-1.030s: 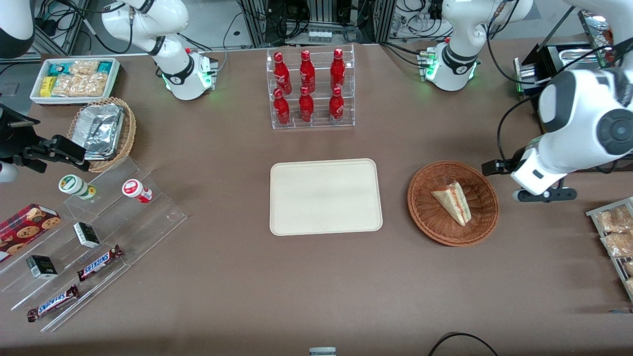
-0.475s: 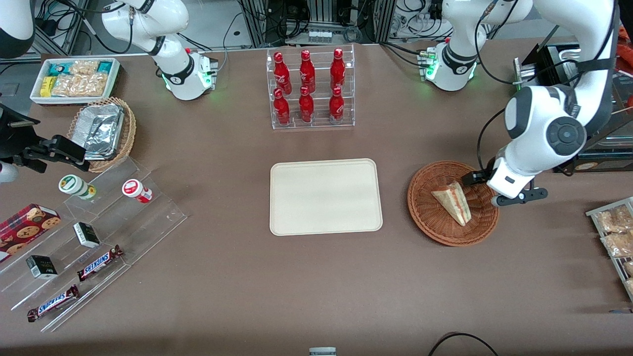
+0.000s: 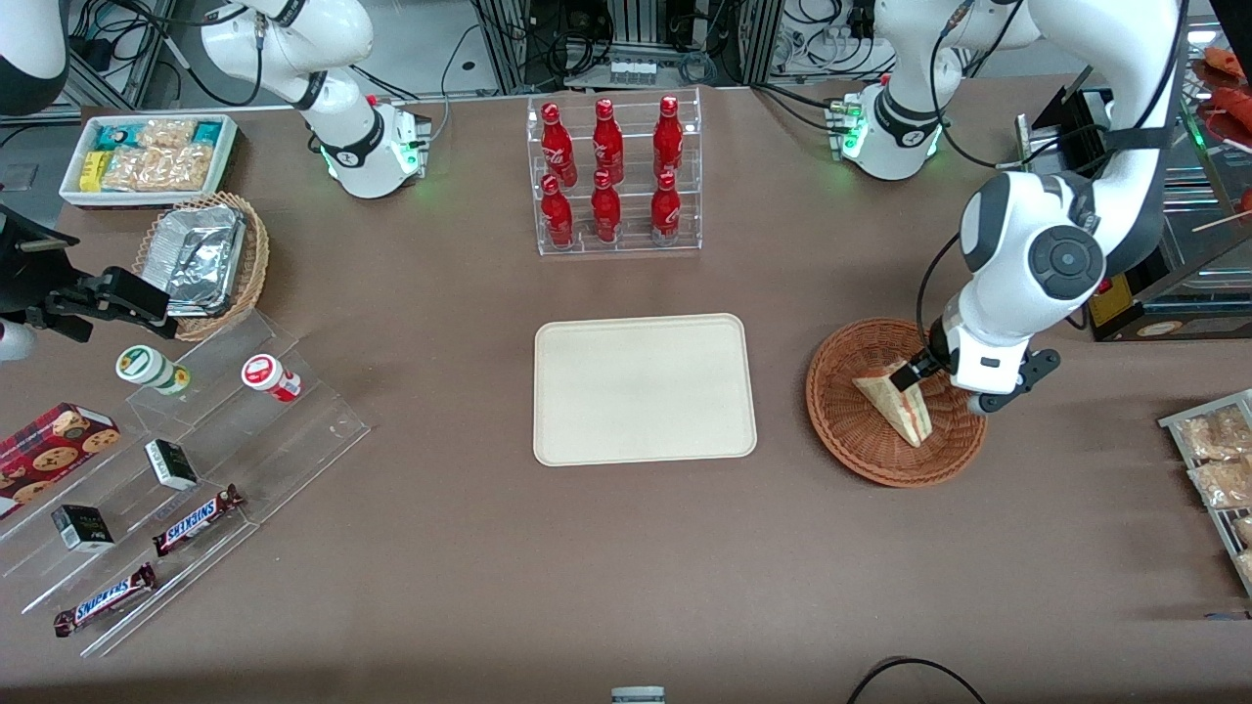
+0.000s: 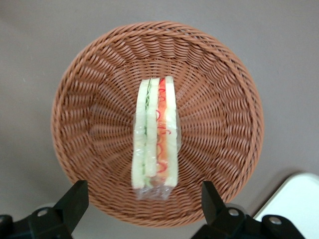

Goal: Place sandwich from basket to tray
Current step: 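Lower the left gripper and close it on the wrapped sandwich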

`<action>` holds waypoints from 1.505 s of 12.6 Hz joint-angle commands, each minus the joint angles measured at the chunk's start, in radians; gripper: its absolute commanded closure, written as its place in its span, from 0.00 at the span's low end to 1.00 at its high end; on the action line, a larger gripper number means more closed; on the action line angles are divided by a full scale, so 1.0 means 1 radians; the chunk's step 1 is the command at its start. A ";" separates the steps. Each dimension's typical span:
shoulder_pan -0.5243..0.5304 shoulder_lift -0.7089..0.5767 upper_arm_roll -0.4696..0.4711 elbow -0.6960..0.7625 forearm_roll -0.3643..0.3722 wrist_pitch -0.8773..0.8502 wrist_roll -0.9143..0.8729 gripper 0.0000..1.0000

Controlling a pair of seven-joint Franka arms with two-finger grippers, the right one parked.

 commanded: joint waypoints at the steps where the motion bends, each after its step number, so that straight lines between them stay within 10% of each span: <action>1: -0.019 0.030 0.009 -0.003 -0.001 0.033 -0.081 0.00; 11: -0.010 0.157 0.009 -0.026 -0.009 0.168 -0.093 0.00; 12: -0.010 0.155 0.009 -0.031 -0.010 0.165 -0.096 0.06; 14: -0.011 0.152 0.009 -0.035 -0.016 0.159 -0.124 0.69; 15: -0.011 0.149 0.009 -0.034 -0.015 0.151 -0.124 0.85; 19: -0.011 0.111 0.010 0.069 -0.015 -0.051 -0.105 0.89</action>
